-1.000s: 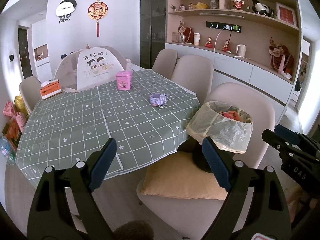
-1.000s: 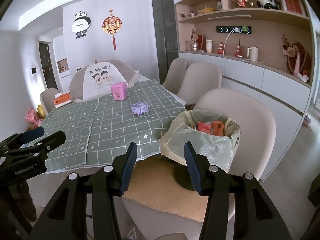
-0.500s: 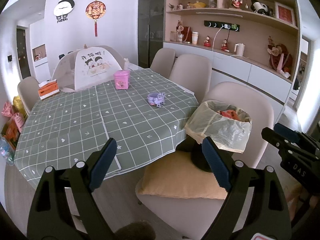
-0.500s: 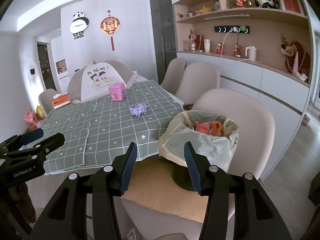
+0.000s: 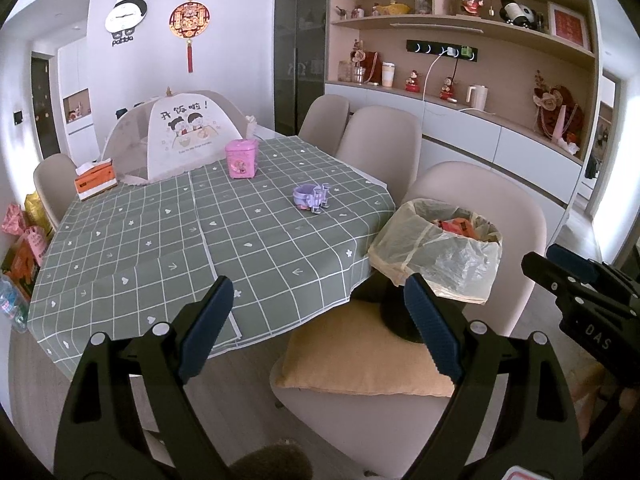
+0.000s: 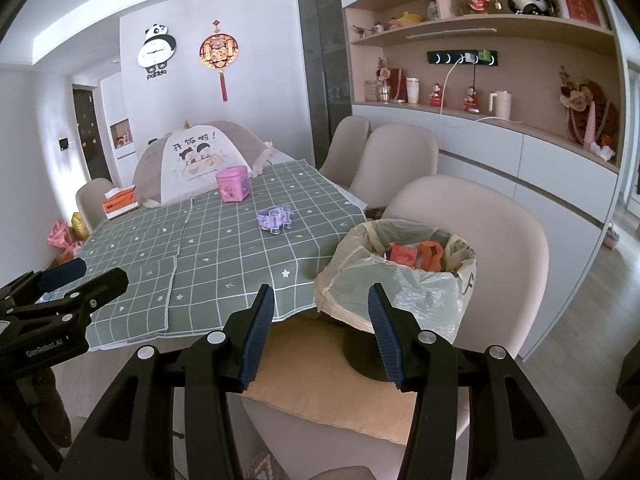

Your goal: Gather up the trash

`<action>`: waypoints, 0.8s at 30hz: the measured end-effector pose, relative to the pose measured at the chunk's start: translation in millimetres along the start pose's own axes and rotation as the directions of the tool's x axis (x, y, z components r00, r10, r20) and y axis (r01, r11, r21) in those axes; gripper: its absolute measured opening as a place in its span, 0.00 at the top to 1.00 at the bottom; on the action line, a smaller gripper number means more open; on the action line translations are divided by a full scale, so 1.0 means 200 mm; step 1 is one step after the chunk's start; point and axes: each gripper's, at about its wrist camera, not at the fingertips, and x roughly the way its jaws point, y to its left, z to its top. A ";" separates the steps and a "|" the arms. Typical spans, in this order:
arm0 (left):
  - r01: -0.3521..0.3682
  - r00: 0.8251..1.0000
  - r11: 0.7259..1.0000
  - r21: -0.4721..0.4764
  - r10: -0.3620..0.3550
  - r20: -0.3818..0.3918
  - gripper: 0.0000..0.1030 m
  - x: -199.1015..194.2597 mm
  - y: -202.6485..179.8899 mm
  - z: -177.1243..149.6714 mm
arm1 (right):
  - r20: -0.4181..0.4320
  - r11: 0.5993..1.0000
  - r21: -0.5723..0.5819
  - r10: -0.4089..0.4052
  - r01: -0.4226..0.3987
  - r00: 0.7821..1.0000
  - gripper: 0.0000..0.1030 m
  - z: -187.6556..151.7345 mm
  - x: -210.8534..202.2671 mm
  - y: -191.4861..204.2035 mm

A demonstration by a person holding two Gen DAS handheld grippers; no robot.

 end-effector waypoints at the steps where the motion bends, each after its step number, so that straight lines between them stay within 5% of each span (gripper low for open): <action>1: 0.000 1.000 1.000 -0.001 0.000 0.000 0.19 0.00 0.00 0.00 | 0.000 1.000 0.000 0.001 -0.001 1.000 0.55 0.00 0.00 0.00; 24: 0.002 1.000 1.000 -0.001 -0.002 -0.002 0.19 0.00 0.01 0.00 | -0.002 1.000 0.000 0.002 -0.002 1.000 0.55 0.00 0.01 0.00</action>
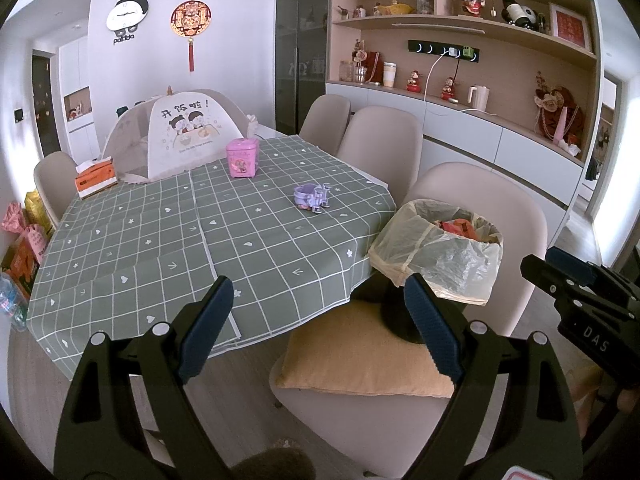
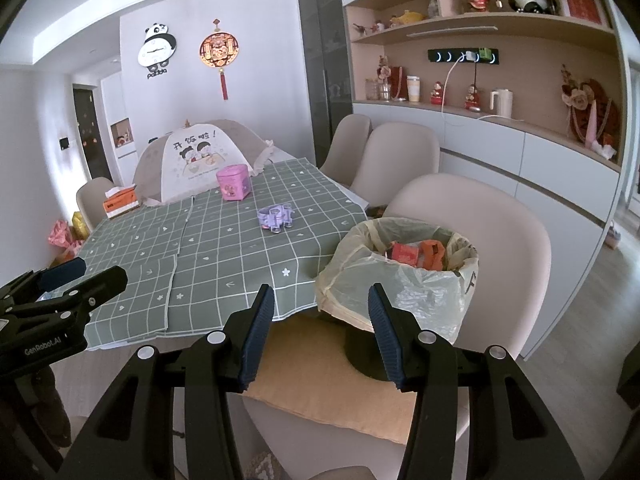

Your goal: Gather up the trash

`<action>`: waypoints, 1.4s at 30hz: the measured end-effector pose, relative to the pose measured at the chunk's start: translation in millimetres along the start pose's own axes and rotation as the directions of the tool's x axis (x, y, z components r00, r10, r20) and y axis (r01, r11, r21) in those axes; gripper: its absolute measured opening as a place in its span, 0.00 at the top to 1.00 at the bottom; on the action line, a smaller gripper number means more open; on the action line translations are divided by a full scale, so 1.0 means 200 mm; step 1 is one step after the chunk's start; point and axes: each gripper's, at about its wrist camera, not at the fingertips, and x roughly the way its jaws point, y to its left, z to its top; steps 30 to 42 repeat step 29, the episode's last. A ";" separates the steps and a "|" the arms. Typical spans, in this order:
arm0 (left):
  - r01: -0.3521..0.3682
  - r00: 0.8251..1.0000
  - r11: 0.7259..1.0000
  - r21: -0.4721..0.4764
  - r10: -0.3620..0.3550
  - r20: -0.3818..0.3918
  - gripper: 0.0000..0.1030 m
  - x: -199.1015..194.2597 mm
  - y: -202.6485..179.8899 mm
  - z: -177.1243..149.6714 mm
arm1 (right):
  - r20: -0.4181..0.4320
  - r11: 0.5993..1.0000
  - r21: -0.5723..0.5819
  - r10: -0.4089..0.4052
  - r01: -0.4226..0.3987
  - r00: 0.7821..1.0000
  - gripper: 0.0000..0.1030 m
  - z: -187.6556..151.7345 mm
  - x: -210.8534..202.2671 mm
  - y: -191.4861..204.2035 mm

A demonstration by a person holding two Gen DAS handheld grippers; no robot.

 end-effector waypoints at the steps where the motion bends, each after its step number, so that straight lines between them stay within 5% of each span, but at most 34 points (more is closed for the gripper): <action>1: 0.001 1.000 1.000 0.000 -0.001 0.000 0.19 0.00 0.00 0.00 | 0.000 1.000 0.001 -0.001 0.001 1.000 0.55 0.00 0.00 0.00; 21: 0.032 0.999 0.999 0.001 -0.032 -0.041 0.19 0.08 0.00 0.00 | -0.012 1.000 0.015 -0.016 0.016 1.000 0.55 -0.02 0.04 -0.01; 29: -0.063 0.986 0.988 -0.144 0.039 -0.164 0.19 0.35 0.36 -0.01 | -0.075 0.999 0.031 0.011 -0.009 0.997 0.55 0.03 0.29 0.06; 42: -0.063 0.986 0.988 -0.144 0.039 -0.164 0.19 0.35 0.36 -0.01 | -0.075 0.999 0.031 0.011 -0.009 0.997 0.55 0.03 0.29 0.06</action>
